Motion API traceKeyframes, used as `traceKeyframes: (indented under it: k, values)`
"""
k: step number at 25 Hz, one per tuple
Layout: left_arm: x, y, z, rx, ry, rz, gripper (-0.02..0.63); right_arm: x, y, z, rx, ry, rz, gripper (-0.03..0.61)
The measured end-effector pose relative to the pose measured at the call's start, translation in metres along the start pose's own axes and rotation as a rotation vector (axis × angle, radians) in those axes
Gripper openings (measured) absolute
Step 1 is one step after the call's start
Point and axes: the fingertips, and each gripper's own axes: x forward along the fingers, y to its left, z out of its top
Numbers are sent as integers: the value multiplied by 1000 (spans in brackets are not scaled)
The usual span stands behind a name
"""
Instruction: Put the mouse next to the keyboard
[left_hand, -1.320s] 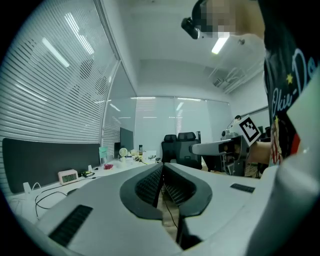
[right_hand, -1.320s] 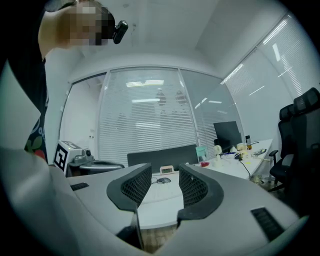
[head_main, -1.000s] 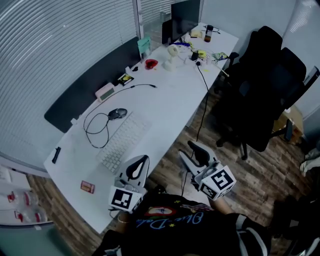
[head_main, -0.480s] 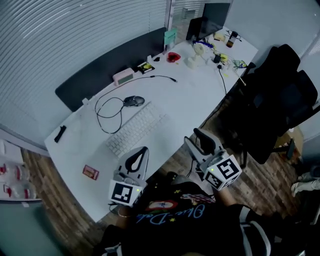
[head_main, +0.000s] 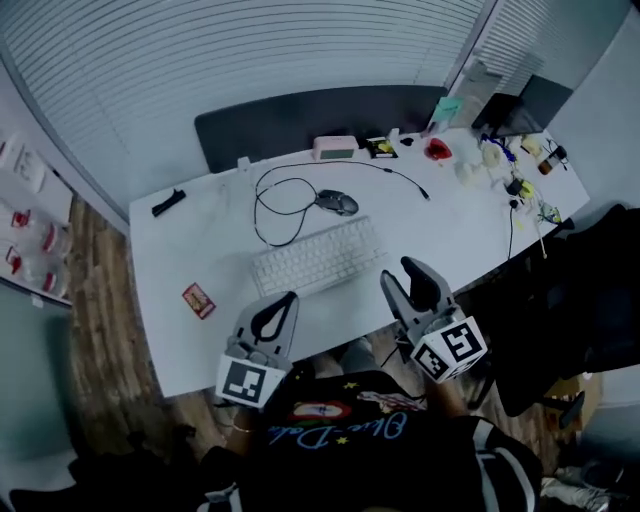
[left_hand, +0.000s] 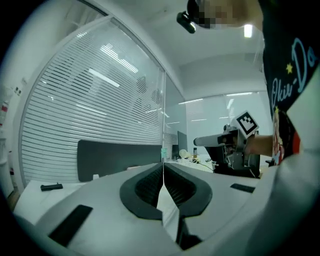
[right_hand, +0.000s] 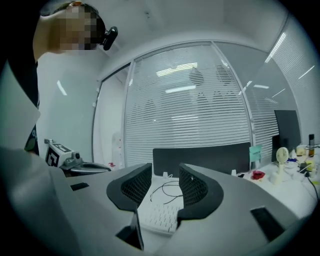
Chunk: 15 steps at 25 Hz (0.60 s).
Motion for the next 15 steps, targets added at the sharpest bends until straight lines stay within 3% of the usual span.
traceKeyframes:
  k: [6,15]
  values:
    - [30,7,8,18,1,157,5,40,-44,0,19,-2,133,140]
    - [94,0,9,31,46,307,5,87,-115,-13,0,58,298,164]
